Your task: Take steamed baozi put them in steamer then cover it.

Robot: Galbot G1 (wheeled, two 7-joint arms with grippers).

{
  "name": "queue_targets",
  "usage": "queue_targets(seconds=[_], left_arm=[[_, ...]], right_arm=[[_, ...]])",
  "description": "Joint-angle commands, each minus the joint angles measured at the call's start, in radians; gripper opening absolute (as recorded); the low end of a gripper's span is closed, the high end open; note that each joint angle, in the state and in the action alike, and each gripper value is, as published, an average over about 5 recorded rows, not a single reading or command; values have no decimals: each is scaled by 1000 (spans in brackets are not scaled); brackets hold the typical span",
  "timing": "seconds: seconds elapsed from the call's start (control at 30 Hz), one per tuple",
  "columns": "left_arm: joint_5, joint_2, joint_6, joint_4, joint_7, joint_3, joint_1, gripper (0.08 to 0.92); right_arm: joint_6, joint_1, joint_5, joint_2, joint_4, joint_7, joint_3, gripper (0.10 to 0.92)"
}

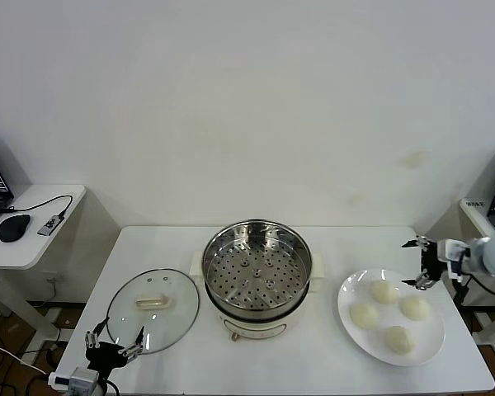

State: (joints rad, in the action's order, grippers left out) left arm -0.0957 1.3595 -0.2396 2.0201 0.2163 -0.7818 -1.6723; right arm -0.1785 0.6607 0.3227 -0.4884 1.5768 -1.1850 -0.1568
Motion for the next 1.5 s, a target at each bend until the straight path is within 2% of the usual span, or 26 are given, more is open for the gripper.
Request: queue_targets(seconds=[0.03,0.67,1.5], left_arm=[[-1,3,-1,-2,1,1,-3,823],[-11,15,-1,-11,2,5,-6,823],[-17,13,-2,-36,1,16,2,823]], right_arm=[[63,-237,115,-50,-175,-107,290,823],[98,-202,189,-250,-355,13,289,823],[73,-210,194,-266,-414,55,295,823]])
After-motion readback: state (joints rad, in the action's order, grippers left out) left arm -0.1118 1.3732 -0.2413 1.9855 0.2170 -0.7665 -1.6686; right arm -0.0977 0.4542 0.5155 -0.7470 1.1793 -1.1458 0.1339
